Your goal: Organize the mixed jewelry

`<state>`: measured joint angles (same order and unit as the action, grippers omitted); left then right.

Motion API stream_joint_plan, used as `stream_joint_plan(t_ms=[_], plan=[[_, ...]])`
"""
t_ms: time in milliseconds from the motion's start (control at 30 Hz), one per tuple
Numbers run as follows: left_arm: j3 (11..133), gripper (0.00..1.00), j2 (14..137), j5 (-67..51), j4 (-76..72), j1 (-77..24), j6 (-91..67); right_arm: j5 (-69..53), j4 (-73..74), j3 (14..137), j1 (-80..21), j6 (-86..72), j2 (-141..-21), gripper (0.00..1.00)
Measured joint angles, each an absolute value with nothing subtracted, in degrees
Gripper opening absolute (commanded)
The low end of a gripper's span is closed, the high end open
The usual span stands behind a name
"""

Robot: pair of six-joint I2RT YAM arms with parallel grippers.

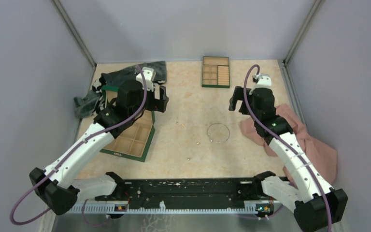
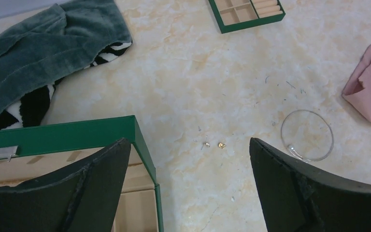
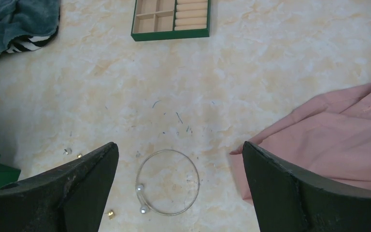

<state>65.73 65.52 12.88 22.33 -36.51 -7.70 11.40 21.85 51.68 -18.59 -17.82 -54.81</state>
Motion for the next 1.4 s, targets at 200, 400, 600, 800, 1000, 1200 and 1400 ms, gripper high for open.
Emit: stream_joint_plan(t_ms=[200, 400, 600, 800, 1000, 1200, 1400], plan=[[64.9, 0.99, 65.3, 15.8, 22.7, -36.5, -7.3, 11.5, 21.4, 51.0, -18.6, -18.7, -54.8, 0.99], [62.0, 0.99, 63.6, 17.4, 24.8, -36.5, -5.5, 11.9, 20.5, 50.3, -18.6, -19.7, -54.8, 0.99], [54.1, 0.99, 54.6, 18.6, 27.9, -36.5, -5.8, 12.4, 19.9, 49.5, -18.6, -19.8, -54.9, 0.99], [49.1, 0.99, 49.8, 18.5, 31.5, -36.5, -9.8, 10.6, 17.9, 49.5, -18.6, -19.6, -57.6, 0.99], [46.7, 0.99, 55.4, 17.5, 32.2, -36.5, -16.2, 7.7, 16.1, 49.6, -18.6, -18.5, -61.0, 0.98], [45.2, 0.99, 58.7, 18.7, 32.3, -36.5, -18.4, 6.0, 15.5, 49.6, -18.6, -18.5, -61.7, 0.98], [45.1, 0.97, 61.0, 19.8, 33.0, -36.5, -19.3, 5.8, 15.1, 49.6, -18.6, -19.0, -61.6, 0.98]])
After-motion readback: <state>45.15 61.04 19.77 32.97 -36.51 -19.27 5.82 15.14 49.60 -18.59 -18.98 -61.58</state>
